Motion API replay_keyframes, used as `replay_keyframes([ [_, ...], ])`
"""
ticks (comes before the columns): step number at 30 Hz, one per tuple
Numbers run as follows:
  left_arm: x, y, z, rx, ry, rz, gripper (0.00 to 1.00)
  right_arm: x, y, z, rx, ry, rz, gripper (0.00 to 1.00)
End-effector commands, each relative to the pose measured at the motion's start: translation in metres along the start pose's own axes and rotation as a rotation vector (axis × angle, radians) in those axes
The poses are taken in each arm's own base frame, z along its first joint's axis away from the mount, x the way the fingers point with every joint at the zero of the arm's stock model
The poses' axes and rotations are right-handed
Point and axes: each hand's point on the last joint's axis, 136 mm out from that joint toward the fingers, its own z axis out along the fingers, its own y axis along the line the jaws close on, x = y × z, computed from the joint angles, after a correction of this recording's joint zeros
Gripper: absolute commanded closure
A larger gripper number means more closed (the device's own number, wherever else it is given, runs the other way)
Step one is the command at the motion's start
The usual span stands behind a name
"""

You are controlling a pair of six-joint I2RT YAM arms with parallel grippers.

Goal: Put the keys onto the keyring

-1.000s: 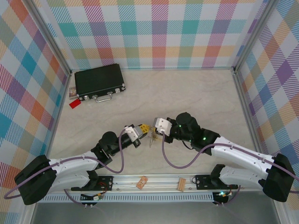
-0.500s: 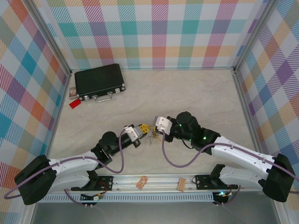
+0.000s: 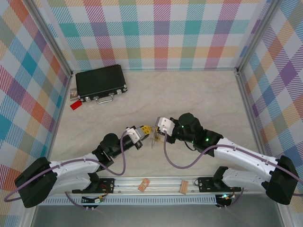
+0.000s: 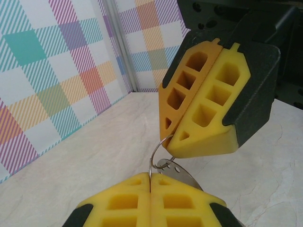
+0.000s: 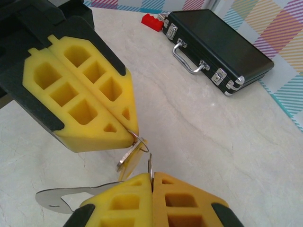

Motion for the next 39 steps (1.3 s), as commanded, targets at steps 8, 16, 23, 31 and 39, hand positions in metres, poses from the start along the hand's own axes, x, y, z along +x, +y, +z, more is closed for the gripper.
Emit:
replay_keyframes([
  [8,-0.009,-0.006,0.0,0.028,-0.03,0.005,1.0,-0.021,-0.007,-0.003,0.007,-0.057,-0.005,1.0],
  [16,-0.008,-0.009,0.001,0.043,-0.026,0.004,1.0,-0.022,-0.004,-0.002,-0.013,-0.06,-0.006,1.0],
  [23,-0.008,-0.008,0.001,0.039,-0.025,0.002,1.0,-0.021,-0.011,-0.003,0.026,-0.056,0.003,1.0],
  [31,-0.009,-0.004,0.0,0.015,-0.027,0.0,1.0,-0.02,-0.014,-0.003,0.044,-0.053,0.008,1.0],
  [39,-0.009,-0.006,0.001,0.026,-0.026,0.001,1.0,-0.021,-0.012,-0.003,0.034,-0.057,-0.001,1.0],
])
